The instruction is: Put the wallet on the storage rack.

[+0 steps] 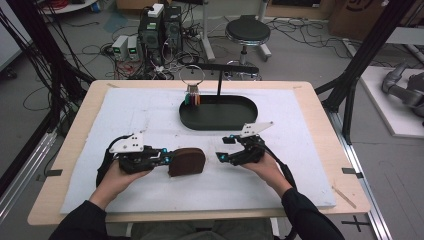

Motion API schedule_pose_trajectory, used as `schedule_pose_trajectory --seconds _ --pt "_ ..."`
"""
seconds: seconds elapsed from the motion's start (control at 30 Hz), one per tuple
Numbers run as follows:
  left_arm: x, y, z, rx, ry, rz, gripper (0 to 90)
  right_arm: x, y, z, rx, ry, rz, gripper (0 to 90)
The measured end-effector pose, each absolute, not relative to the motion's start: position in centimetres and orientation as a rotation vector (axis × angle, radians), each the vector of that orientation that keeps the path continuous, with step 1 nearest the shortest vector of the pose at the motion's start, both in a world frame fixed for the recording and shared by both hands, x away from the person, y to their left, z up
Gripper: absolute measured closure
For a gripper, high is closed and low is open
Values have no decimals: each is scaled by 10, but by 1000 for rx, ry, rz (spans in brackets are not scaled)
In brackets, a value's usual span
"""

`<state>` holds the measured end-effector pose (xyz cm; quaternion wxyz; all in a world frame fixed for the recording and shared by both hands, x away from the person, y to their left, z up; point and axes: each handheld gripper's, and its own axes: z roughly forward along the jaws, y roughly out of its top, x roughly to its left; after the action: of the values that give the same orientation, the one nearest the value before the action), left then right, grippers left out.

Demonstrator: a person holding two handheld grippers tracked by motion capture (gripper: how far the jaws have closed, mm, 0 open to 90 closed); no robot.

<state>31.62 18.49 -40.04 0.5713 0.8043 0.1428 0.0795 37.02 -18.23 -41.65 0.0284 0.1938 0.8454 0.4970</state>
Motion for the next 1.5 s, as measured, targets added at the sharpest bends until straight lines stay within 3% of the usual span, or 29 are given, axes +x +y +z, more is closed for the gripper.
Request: schedule_pose_trajectory --seconds 0.33,0.43,0.57,0.8,1.13,1.27,1.5 --pt "316 186 -401 1888 320 183 865 374 -141 -429 468 2770 1517 329" --pt "316 186 -401 1888 321 187 862 375 -132 -430 427 2800 1519 382" --pt "316 186 -402 1889 329 190 852 372 -127 -431 390 2807 1498 530" --pt "319 186 -402 1878 374 184 726 370 -137 -424 321 2807 1498 685" --pt "322 175 -398 1852 384 164 365 365 -165 -407 307 2733 1560 696" --pt "323 165 -398 1848 357 146 304 361 -177 -400 297 2727 1587 696" --pt "325 142 -400 1858 319 78 309 352 -191 -393 239 2746 1621 696"
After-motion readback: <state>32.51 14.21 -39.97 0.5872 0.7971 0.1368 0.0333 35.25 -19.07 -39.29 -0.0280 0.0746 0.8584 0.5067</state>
